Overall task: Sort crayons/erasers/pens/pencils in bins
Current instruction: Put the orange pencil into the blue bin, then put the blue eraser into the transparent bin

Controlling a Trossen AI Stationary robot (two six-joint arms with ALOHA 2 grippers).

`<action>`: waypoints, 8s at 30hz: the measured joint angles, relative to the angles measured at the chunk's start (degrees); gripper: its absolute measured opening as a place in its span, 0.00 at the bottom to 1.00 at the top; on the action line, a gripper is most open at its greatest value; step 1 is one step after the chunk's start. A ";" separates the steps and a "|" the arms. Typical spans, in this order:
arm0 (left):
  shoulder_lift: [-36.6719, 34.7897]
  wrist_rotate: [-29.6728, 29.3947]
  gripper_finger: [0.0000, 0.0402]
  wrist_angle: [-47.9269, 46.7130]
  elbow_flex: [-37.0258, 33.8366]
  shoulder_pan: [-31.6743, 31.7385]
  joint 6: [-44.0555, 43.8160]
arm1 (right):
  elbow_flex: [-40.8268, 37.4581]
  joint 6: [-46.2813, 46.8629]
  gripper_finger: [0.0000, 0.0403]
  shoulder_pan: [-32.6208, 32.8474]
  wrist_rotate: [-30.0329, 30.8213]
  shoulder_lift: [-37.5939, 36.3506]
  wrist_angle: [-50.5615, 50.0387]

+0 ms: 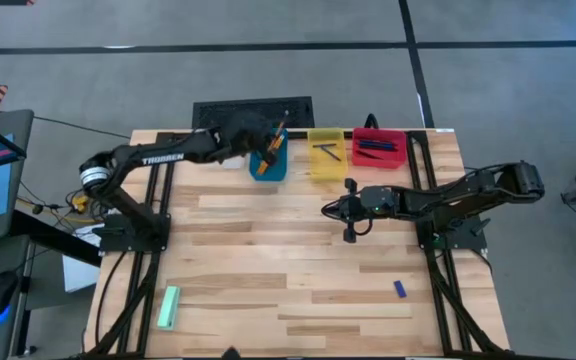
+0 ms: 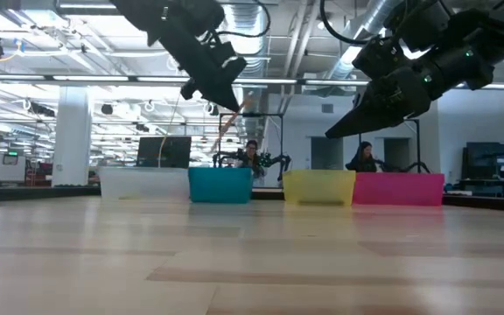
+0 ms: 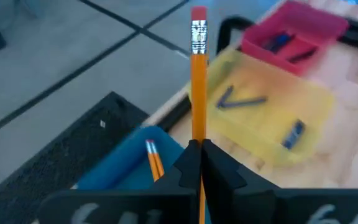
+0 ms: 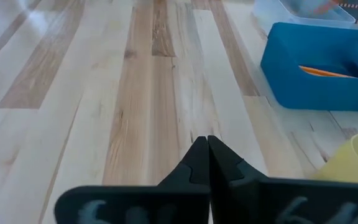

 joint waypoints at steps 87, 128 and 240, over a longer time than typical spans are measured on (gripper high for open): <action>12.97 4.33 0.02 -4.32 2.67 4.63 19.49 | -0.48 -1.60 0.01 -1.75 0.11 0.00 -1.61; 1.38 1.16 0.08 1.29 -11.38 -1.29 6.63 | -0.41 3.98 0.01 0.03 6.90 -0.69 -8.15; -18.33 30.14 0.23 41.96 -43.11 -6.15 1.01 | 32.00 139.35 0.50 45.99 -4.48 28.69 -79.78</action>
